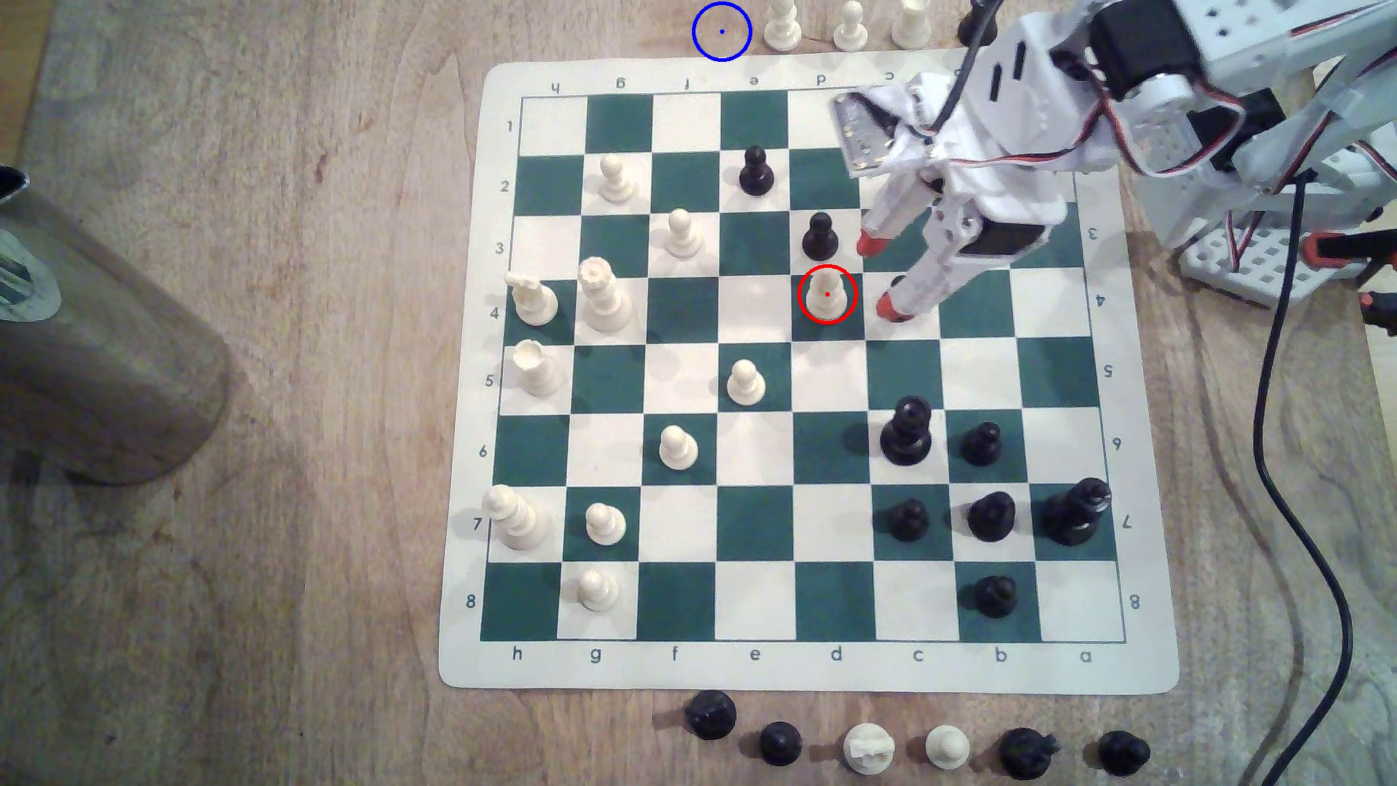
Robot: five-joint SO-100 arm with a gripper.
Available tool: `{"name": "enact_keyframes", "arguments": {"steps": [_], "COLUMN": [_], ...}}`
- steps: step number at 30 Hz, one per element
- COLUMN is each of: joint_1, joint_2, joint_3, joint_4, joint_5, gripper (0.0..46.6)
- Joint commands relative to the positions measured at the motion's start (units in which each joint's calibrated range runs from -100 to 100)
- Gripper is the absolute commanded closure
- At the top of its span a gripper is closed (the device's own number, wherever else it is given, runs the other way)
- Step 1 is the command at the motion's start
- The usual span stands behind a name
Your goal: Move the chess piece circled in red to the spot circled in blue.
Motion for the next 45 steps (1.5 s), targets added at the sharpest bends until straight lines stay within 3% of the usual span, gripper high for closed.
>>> {"name": "enact_keyframes", "arguments": {"steps": [1,19,36,45], "joint_1": [1.2,4.4,2.8,2.4], "joint_2": [3.4,13.3,19.0,20.7], "joint_3": [-4.8,-6.6,-8.1,-9.1], "joint_4": [-2.4,-10.9,-14.8,-14.1], "joint_5": [0.2,1.4,0.8,0.6], "gripper": [31.5,31.7,32.6,35.5]}}
